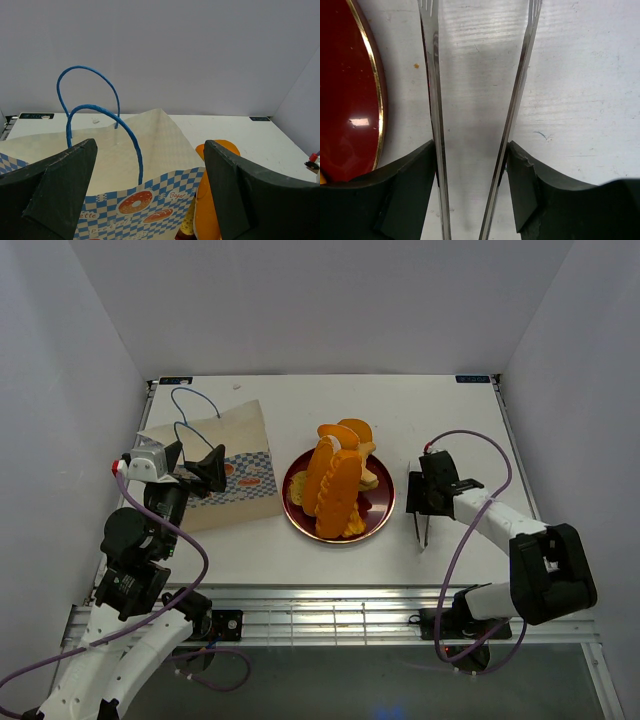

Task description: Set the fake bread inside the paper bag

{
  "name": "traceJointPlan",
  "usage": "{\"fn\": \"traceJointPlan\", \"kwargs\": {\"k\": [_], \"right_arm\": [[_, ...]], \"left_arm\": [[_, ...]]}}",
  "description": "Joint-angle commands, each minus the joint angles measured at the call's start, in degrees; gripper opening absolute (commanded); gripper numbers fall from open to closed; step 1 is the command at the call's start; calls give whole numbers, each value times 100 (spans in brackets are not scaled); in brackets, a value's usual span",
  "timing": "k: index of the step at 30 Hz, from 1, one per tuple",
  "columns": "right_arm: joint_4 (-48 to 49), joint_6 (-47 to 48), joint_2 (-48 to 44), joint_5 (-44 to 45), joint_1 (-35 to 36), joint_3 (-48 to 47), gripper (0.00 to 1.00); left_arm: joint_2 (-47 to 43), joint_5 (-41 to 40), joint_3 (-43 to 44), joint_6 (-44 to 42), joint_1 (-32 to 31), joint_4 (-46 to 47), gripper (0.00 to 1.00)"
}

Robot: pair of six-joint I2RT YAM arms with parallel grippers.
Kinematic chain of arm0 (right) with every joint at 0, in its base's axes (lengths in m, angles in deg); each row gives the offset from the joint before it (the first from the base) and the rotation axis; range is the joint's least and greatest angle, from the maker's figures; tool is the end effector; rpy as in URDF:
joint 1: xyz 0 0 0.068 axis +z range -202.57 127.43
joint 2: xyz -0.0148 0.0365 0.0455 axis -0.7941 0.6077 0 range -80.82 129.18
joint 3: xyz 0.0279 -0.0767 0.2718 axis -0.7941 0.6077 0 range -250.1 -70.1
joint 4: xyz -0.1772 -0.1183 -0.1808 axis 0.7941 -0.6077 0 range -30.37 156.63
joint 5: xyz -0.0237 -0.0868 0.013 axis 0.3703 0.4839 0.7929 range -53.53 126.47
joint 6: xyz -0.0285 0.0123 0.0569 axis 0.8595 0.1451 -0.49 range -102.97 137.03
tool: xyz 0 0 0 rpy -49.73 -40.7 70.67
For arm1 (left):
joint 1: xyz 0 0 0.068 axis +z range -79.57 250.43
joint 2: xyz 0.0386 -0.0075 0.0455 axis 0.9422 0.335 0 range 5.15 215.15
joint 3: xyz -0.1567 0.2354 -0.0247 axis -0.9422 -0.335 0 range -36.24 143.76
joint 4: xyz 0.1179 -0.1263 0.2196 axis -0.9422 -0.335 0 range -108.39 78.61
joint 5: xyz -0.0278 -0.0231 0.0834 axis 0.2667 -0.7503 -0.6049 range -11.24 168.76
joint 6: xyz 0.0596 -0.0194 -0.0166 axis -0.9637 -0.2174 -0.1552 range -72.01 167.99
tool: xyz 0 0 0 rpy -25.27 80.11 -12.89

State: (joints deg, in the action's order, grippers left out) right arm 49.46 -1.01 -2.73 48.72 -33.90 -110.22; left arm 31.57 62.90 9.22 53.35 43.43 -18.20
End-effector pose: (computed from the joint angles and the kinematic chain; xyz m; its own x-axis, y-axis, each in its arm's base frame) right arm 0.2675 0.0792 0.1664 -0.8004 0.0489 -0.5975 0.0525 0.9986 0.0114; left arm 0.1161 -0.0438 0.4049 0.1694 -0.1873 -0.9676 0.2155 0.9651 -0.1491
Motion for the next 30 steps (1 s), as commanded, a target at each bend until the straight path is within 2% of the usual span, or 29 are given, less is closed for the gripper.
{"fn": "traceJointPlan", "kwargs": {"k": [1, 8, 15, 24, 30], "right_arm": [[-155, -33, -276, 67, 22, -347, 62], [-621, 64, -513, 93, 22, -716, 62], [-1033, 275, -1234, 58, 22, -1164, 62], [-1842, 477, -1629, -512, 22, -1998, 62], [-1983, 618, -2015, -1407, 66, -2421, 63]], "left_arm": [[39, -58, -19, -27, -24, 74, 98], [22, -67, -19, -27, -42, 83, 98], [39, -49, -36, 17, -77, 83, 98], [66, -84, -45, 43, -94, 74, 98], [74, -119, -80, 61, -112, 92, 98]]}}
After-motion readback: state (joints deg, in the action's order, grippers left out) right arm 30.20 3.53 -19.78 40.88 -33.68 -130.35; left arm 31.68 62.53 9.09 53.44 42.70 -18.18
